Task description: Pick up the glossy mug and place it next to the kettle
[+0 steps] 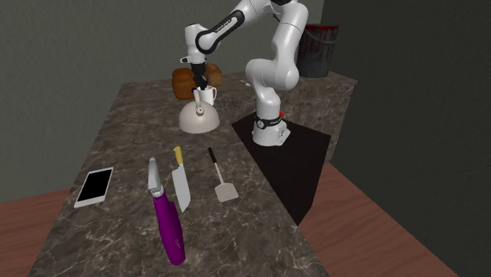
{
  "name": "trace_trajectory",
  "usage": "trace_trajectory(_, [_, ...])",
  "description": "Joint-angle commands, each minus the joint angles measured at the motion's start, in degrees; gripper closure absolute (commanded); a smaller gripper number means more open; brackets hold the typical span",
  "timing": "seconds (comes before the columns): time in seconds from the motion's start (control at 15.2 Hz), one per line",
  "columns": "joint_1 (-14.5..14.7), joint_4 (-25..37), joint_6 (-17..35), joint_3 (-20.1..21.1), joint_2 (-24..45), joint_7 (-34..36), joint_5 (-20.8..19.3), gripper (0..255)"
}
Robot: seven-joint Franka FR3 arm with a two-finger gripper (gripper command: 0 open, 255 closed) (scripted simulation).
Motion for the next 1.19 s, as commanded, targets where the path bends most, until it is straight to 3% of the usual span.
trace_trajectory(0.0, [0.01, 0.01, 0.01, -0.01, 0.0, 0.0, 0.0, 255])
trace_trajectory(0.07, [0.01, 0.01, 0.01, -0.01, 0.0, 0.0, 0.0, 0])
trace_trajectory(0.4, [0.01, 0.01, 0.01, -0.01, 0.0, 0.0, 0.0, 0])
trace_trajectory(0.66, [-4.21, 3.4, -7.46, 7.87, -2.07, -1.04, 2.92, 0])
trace_trajectory(1.12, [-4.18, 3.4, -7.48, 7.86, -2.1, -1.01, 2.88, 0])
